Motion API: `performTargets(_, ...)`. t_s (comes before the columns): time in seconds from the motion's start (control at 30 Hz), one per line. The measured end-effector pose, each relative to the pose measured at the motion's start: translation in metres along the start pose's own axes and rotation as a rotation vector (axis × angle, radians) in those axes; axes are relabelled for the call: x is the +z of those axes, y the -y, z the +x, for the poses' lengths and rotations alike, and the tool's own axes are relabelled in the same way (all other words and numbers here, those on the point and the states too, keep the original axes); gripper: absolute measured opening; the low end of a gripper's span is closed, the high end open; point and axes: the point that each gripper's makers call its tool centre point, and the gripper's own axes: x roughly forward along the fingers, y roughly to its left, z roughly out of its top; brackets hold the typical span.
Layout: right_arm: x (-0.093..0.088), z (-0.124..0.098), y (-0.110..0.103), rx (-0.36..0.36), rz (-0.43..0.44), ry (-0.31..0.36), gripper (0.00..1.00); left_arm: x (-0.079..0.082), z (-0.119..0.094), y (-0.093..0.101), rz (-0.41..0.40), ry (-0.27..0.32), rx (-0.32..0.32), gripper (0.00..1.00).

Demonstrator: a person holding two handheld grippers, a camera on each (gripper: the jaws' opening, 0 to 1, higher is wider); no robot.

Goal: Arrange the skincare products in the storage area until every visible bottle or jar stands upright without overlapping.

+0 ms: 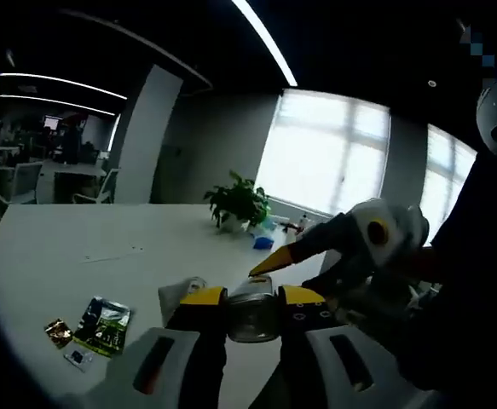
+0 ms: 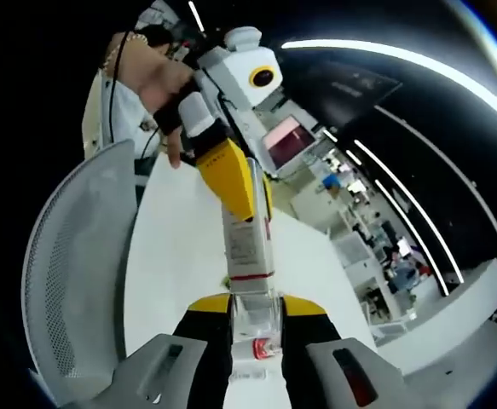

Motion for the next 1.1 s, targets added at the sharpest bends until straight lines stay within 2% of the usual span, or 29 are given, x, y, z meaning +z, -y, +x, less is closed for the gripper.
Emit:
performTargets(0.1,0.004,0.0,0.005,-0.003,0.18,0.062,0.16,0.006,0.0,-0.008,0.071,0.007,0.054,0.18)
performTargets(0.23,0.005,0.0,0.013,-0.024,0.438,0.122,0.24,0.017,-0.003,-0.012,0.099,0.042,0.08,0.18)
performTargets(0.37,0.006,-0.001,0.021,-0.022,0.709,0.207,0.25,0.023,-0.004,-0.016,0.149,0.069,0.11,0.18)
performTargets(0.53,0.002,-0.001,0.028,-0.033,1.051,0.272,0.3,0.034,-0.004,-0.014,0.163,0.107,0.093,0.18)
performTargets(0.67,0.009,0.0,0.027,0.03,1.35,0.4,0.3,0.038,-0.001,-0.012,0.219,0.109,0.084,0.18)
performTargets(0.77,0.014,-0.002,0.03,0.069,1.52,0.504,0.36,0.038,0.001,-0.007,0.237,0.114,0.07,0.18)
performTargets(0.8,0.015,-0.002,0.028,0.078,1.607,0.521,0.35,0.039,0.001,-0.007,0.238,0.119,0.068,0.18)
performTargets(0.9,0.023,-0.003,0.032,0.108,1.716,0.608,0.35,0.039,0.002,-0.004,0.251,0.127,0.063,0.18)
performTargets(1.0,0.026,-0.002,0.035,0.112,1.789,0.647,0.35,0.038,0.003,0.003,0.246,0.15,0.045,0.18)
performTargets(1.1,0.026,0.001,0.036,0.112,1.842,0.653,0.35,0.036,0.006,0.011,0.247,0.158,0.029,0.18)
